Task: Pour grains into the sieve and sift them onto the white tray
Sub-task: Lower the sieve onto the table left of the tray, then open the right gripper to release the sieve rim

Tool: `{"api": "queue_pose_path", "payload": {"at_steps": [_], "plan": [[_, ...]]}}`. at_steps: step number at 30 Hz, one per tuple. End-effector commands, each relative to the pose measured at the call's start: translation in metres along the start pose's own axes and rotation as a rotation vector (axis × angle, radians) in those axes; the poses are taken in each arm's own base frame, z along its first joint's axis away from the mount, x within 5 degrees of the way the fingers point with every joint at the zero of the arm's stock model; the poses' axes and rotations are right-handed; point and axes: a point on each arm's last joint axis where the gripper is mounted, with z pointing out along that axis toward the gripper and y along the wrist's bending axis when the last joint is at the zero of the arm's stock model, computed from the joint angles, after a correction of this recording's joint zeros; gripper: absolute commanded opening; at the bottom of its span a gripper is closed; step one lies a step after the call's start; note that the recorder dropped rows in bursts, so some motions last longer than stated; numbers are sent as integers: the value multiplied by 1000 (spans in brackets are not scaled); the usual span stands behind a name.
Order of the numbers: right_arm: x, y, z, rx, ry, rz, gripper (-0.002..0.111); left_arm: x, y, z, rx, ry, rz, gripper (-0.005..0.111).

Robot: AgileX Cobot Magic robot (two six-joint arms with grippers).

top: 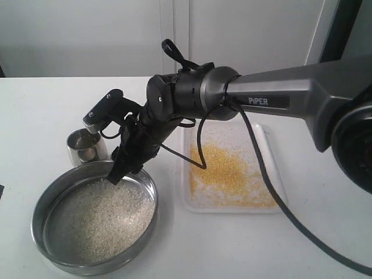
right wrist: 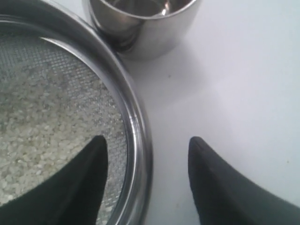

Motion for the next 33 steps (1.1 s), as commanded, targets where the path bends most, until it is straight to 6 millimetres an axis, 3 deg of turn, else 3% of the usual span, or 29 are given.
{"api": "queue_pose_path", "payload": {"at_steps": [1,15,18,28,33], "plan": [[-3,2,-12,-20,15,24,50,3,0,-1,-1,10,-3,0],[-6,6,-36,-54,51,98,49,3,0,-1,-1,10,-3,0],[-8,7,-43,-57,51,112,41,3,0,-1,-1,10,-3,0],[-6,8,-59,-78,101,190,1,3,0,-1,-1,10,-3,0],[-1,-2,-72,-58,131,243,0,3,0,-1,-1,10,-3,0]]}}
